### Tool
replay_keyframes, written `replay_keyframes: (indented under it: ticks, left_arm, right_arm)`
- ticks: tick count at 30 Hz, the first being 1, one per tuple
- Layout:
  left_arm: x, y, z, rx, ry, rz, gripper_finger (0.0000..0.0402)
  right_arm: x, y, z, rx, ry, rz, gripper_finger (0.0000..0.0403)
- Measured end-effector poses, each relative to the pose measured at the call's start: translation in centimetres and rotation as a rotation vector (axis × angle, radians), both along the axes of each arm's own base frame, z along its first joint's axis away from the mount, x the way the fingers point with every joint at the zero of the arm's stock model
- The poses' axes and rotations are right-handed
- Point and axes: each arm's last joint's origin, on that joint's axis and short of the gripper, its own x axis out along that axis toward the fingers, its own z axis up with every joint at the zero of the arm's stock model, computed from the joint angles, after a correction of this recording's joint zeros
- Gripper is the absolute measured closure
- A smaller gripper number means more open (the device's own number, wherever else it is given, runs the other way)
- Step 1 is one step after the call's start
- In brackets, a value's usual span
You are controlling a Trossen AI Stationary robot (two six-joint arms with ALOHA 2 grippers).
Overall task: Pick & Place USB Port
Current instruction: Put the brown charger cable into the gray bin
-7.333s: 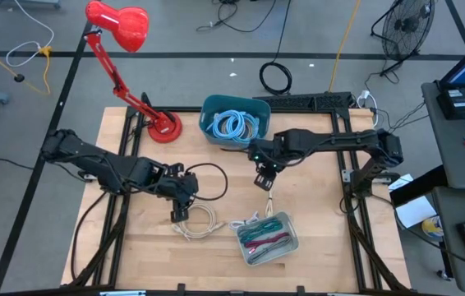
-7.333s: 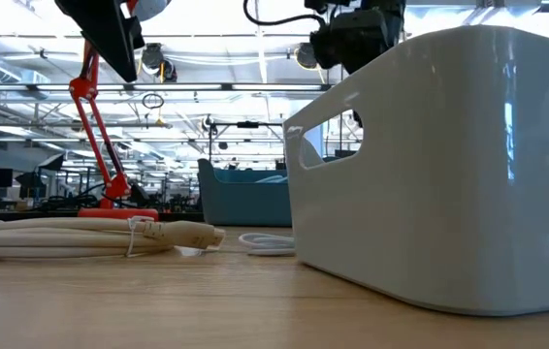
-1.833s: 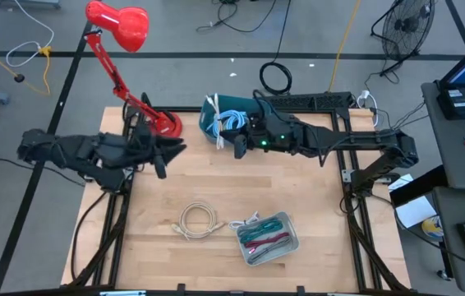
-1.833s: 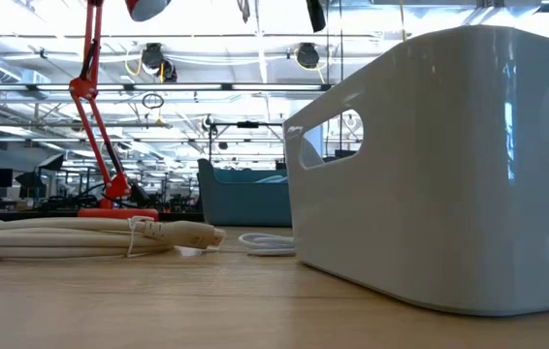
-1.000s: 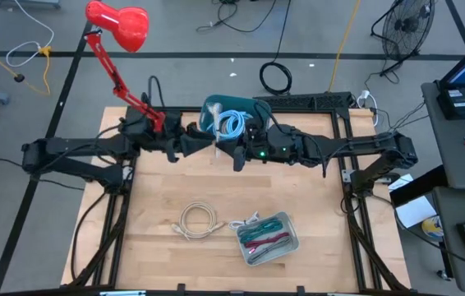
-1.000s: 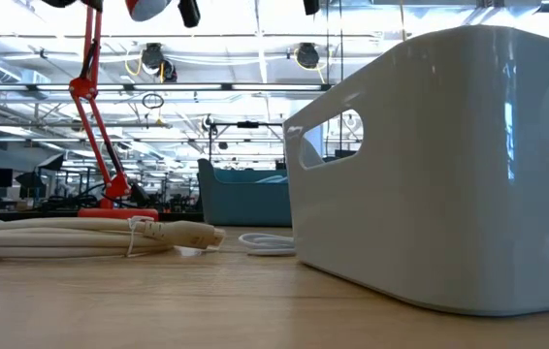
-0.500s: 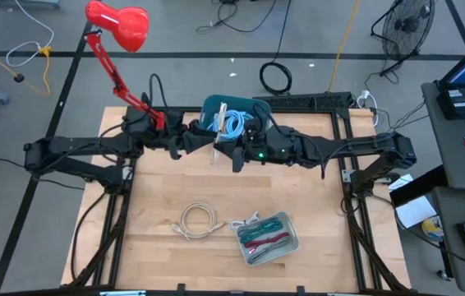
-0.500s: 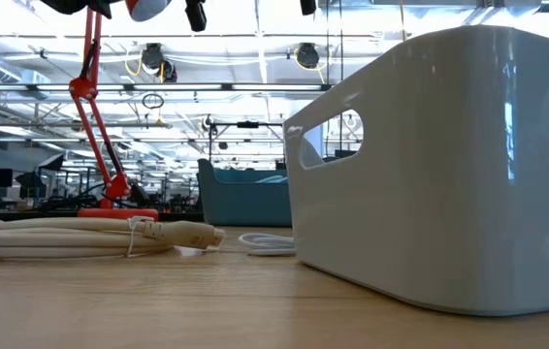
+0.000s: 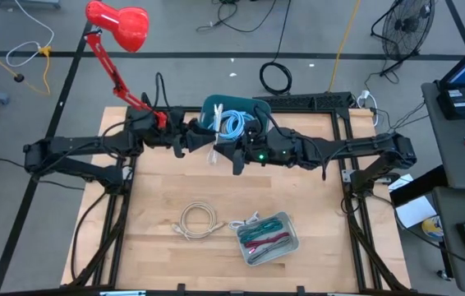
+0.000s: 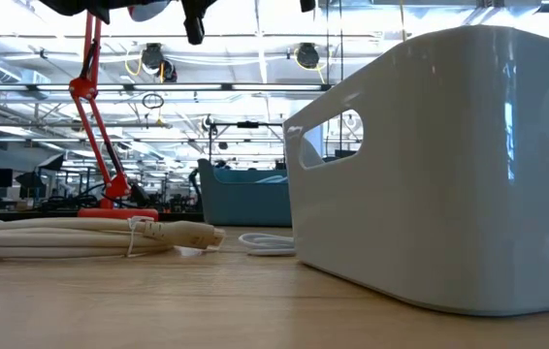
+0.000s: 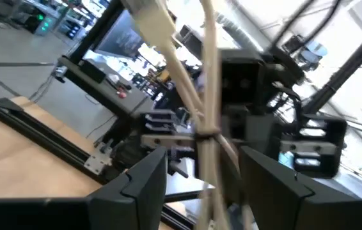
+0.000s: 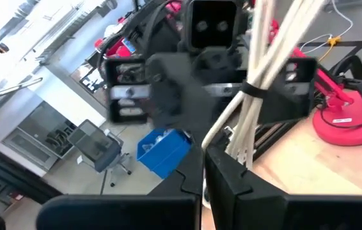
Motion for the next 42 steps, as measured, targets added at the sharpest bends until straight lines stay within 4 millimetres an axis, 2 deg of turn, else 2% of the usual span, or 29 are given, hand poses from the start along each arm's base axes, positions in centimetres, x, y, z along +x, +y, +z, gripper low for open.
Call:
replay_keyframes:
  ticks: [10, 24, 37, 42]
  left_arm:
    - [0.0, 0.2, 0.0, -0.005, 0.003, 0.014, 0.0209]
    - [-0.1, 0.0, 0.5, -0.012, -0.047, -0.062, 0.0208]
    - [0.0, -0.5, 0.3, -0.023, -0.026, -0.065, 0.0209]
    - [0.1, -0.6, 0.1, -0.022, -0.011, -0.076, 0.0209]
  right_arm:
    - [0.0, 0.3, 0.0, -0.011, 0.001, 0.011, 0.0403]
    - [0.0, 0.2, -0.1, -0.024, 0.015, 0.003, 0.0403]
    - [1.9, -0.1, -2.7, 0.015, 0.084, -0.001, 0.0403]
    - [1.8, -0.2, -2.5, -0.001, 0.077, -0.006, 0.0403]
